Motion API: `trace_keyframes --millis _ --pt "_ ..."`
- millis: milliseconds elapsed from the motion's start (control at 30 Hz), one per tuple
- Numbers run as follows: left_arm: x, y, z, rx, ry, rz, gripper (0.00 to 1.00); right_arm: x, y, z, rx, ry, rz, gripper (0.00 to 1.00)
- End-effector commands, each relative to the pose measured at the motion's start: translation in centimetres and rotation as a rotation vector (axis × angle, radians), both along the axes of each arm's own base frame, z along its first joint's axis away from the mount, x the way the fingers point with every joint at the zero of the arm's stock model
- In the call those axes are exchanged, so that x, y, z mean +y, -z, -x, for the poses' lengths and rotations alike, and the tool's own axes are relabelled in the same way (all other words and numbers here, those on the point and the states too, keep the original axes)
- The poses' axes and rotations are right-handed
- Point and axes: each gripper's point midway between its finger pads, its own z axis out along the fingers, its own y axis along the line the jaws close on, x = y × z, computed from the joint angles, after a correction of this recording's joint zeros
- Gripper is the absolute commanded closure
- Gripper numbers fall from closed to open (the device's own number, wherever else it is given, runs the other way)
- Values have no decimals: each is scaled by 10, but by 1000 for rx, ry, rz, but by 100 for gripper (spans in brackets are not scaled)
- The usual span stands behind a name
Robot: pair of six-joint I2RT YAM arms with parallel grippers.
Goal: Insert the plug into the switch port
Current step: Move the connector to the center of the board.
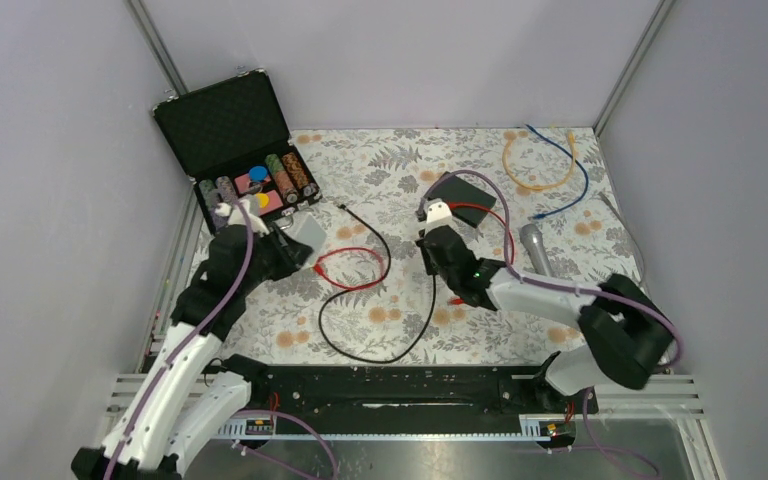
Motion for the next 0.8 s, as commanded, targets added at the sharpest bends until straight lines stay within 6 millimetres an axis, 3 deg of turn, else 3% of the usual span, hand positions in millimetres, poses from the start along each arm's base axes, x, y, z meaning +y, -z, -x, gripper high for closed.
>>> trace_keyframes --millis 0,133,233,333,500,633,767 --pt "-69 -13 0 21 263 294 100 22 -98 -24 -426 -252 40 100" --pt "-52 10 -12 93 147 215 100 25 -110 -22 -462 -353 118 100" --pt "-35 18 -20 102 49 152 100 29 -110 -7 -485 -403 77 100" --pt "-43 23 -22 105 81 170 100 42 -107 14 -470 -486 60 100" --pt "-29 50 -27 193 32 119 100 50 -42 46 -339 -597 321 100" --pt "17 64 -37 261 -103 -3 100 37 -5 63 -238 -592 427 100" --pt "57 49 -44 219 -258 -98 100 26 19 70 -136 -545 440 100"
